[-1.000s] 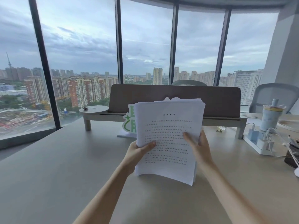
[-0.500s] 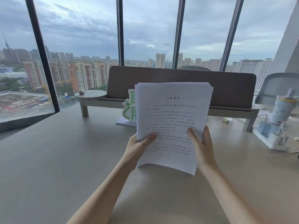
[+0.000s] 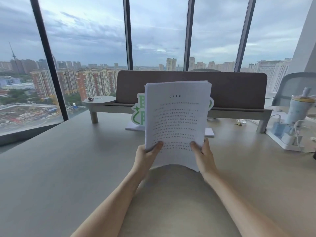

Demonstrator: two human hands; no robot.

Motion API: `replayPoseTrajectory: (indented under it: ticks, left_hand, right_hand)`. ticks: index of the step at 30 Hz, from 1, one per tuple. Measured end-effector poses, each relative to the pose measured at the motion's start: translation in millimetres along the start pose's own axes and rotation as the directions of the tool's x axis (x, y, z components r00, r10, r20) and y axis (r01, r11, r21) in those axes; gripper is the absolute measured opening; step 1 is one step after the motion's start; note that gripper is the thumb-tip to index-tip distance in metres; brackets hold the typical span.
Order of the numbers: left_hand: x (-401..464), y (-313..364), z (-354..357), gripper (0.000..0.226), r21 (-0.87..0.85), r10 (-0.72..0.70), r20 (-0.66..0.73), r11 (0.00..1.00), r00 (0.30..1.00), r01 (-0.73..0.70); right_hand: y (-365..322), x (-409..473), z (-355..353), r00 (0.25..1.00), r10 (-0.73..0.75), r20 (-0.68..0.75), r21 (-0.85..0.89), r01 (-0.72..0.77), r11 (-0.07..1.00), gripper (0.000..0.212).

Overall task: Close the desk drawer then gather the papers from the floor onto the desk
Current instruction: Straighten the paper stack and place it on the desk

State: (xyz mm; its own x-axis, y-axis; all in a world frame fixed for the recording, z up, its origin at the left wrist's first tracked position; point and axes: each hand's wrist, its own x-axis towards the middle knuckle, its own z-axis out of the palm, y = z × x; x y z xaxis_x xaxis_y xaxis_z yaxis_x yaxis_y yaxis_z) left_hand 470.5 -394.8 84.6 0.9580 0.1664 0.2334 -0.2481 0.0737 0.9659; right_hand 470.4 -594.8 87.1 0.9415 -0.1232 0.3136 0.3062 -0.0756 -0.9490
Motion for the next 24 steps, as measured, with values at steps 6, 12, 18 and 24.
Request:
replayPoseTrajectory:
  ticks: [6, 12, 18, 24]
  left_hand:
    - [-1, -5, -8, 0.004, 0.081, -0.058, -0.011, 0.995, 0.998, 0.058]
    - [1, -2, -14, 0.011, 0.070, -0.165, -0.008, 0.984, 0.986, 0.165]
    - [2, 27, -60, 0.028, 0.016, -0.314, 0.152, 0.949, 0.937, 0.315]
    - [12, 54, -113, 0.016, -0.003, -0.278, -0.080, 0.960, 0.957, 0.279]
  right_hand:
    - [11, -1, 5, 0.995, 0.094, 0.044, -0.115, -0.089, 0.989, 0.018]
    - [10, 0, 7, 0.991, 0.108, 0.082, -0.159, -0.094, 0.983, 0.024]
    - [-21, 10, 17, 0.971, 0.126, 0.204, -0.146, -0.097, 0.985, 0.023]
    - [-46, 18, 82, 0.920, 0.229, 0.319, -0.171, -0.182, 0.968, 0.019]
